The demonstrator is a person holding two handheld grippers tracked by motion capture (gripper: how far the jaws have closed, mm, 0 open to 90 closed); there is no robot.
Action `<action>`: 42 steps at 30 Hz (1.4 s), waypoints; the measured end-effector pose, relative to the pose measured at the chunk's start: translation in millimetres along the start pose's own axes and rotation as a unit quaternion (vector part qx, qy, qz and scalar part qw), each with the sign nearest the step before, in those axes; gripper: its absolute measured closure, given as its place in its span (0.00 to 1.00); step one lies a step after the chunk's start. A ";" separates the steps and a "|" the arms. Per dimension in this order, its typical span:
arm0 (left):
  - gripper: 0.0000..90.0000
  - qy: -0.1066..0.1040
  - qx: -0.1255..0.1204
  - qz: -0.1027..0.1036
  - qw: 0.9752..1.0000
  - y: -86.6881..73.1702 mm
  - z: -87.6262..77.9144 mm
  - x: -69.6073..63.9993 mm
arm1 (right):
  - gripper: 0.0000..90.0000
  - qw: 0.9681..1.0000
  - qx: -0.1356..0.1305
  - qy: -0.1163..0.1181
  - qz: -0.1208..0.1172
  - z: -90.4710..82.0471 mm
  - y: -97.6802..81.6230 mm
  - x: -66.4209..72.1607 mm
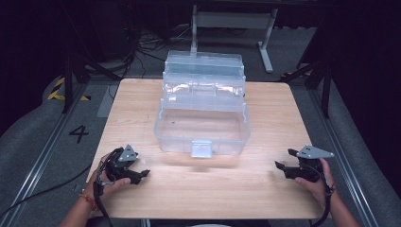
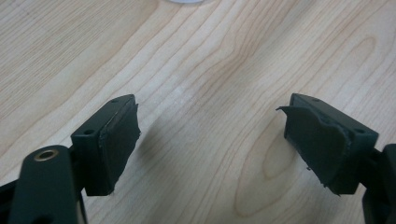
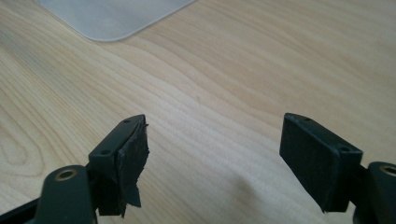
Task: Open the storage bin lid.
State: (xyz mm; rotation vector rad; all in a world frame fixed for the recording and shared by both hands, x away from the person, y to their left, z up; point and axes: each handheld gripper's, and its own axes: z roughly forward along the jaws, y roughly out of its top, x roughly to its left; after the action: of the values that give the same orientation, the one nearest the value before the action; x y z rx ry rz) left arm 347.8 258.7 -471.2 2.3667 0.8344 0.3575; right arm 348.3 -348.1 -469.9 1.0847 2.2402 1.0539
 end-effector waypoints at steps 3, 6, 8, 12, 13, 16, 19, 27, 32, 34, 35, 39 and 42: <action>0.20 -0.019 -0.009 -0.024 0.999 -5.6 0.5 2.9 | 0.27 1.000 0.014 -0.004 0.001 0.4 -10.2 0.9; 0.18 -0.014 -0.024 -0.038 0.999 -8.9 2.1 2.1 | 0.26 1.000 0.014 -0.008 0.007 -0.6 -16.3 2.4; 0.17 -0.013 -0.027 -0.035 0.999 -9.9 2.1 2.0 | 0.25 1.000 0.021 -0.006 0.013 0.3 -19.2 2.8; 0.16 -0.019 -0.043 -0.042 0.998 -12.6 4.0 2.6 | 0.24 1.000 0.026 -0.008 0.010 0.5 -19.6 4.4; 0.17 -0.018 -0.044 -0.041 0.998 -12.7 3.9 2.8 | 0.24 1.000 0.027 -0.003 0.012 0.6 -19.6 4.1; 0.17 -0.010 -0.043 -0.031 0.999 -12.6 3.5 3.0 | 0.23 0.999 0.034 0.008 0.034 1.2 -20.0 0.0; 0.17 -0.012 -0.041 -0.036 0.998 -14.4 2.1 2.4 | 0.20 0.999 0.036 0.011 0.031 2.6 -19.1 -0.3; 0.17 -0.010 -0.045 -0.036 0.998 -14.8 2.1 2.9 | 0.19 0.999 0.038 0.008 0.034 5.2 -17.4 -0.7; 0.18 -0.011 -0.043 -0.046 0.998 -15.1 1.8 2.4 | 0.18 0.999 0.038 0.009 0.034 5.3 -17.3 -0.7; 0.18 -0.011 -0.044 -0.049 0.998 -15.2 1.6 2.5 | 0.18 0.999 0.038 0.009 0.034 5.4 -17.2 -0.7; 0.18 -0.012 -0.043 -0.049 0.998 -15.0 1.2 2.8 | 0.17 0.999 0.038 0.009 0.033 5.7 -17.1 -0.9; 0.18 -0.014 -0.043 -0.050 0.998 -15.1 1.0 3.1 | 0.17 0.999 0.040 0.011 0.031 6.5 -16.4 -1.5; 0.18 -0.014 -0.044 -0.050 0.998 -15.1 1.1 3.3 | 0.17 0.999 0.040 0.008 0.033 6.7 -16.3 -1.7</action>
State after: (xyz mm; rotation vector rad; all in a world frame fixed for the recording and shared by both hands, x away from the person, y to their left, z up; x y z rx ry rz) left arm 343.6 269.7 -481.1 2.2335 0.9016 0.3123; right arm 346.0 -353.1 -486.8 1.1961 2.2907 1.0108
